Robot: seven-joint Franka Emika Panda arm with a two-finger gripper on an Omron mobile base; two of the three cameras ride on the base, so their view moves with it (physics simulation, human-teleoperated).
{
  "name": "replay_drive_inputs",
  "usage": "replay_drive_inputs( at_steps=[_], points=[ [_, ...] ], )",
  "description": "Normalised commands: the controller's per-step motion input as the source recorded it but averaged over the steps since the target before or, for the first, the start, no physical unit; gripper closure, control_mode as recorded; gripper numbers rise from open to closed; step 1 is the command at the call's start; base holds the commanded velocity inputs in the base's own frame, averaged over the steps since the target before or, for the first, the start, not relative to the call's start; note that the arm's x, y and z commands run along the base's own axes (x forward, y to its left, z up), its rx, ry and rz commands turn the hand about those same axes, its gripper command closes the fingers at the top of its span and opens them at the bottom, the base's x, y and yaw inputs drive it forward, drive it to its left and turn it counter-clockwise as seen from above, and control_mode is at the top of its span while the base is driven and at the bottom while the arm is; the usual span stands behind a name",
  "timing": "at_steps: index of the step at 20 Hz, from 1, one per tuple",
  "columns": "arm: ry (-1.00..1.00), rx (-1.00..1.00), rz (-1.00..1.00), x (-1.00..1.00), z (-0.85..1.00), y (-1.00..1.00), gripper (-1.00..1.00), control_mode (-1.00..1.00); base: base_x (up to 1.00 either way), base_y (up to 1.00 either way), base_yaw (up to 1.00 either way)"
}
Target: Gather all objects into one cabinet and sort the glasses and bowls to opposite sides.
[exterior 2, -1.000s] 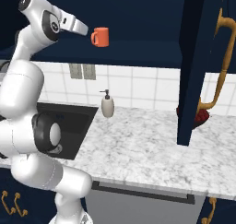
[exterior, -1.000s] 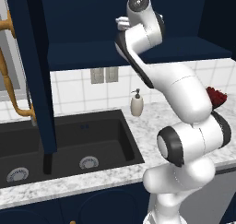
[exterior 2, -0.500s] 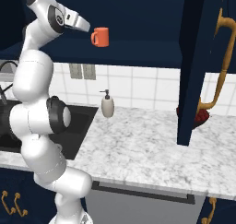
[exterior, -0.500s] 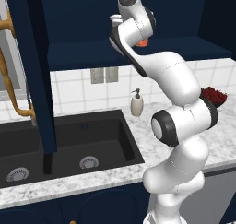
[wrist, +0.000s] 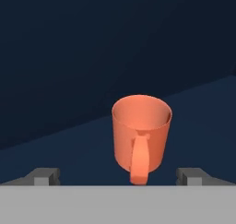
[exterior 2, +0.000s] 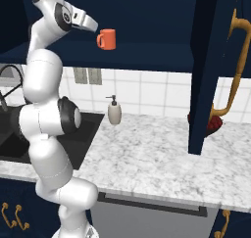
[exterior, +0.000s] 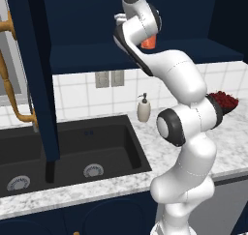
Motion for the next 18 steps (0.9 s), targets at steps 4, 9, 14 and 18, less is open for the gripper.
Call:
replay_drive_inputs(
  at_steps=[4,9,14,18],
  points=[
    [0.00,0.00,0.00,0.18,-0.12,-0.07,-1.00,-1.00,0.00,0.00,0.00],
    [0.00,0.00,0.00,0.22,-0.25,-0.28,-1.00,-1.00,0.00,0.00,0.00],
    [0.00,0.00,0.00,0.08,-0.15,-0.36,-1.00,-1.00,0.00,0.00,0.00],
    [0.00,0.00,0.00,0.03,-0.19,-0.07,-1.00,-1.00,0.00,0.00,0.00]
  ],
)
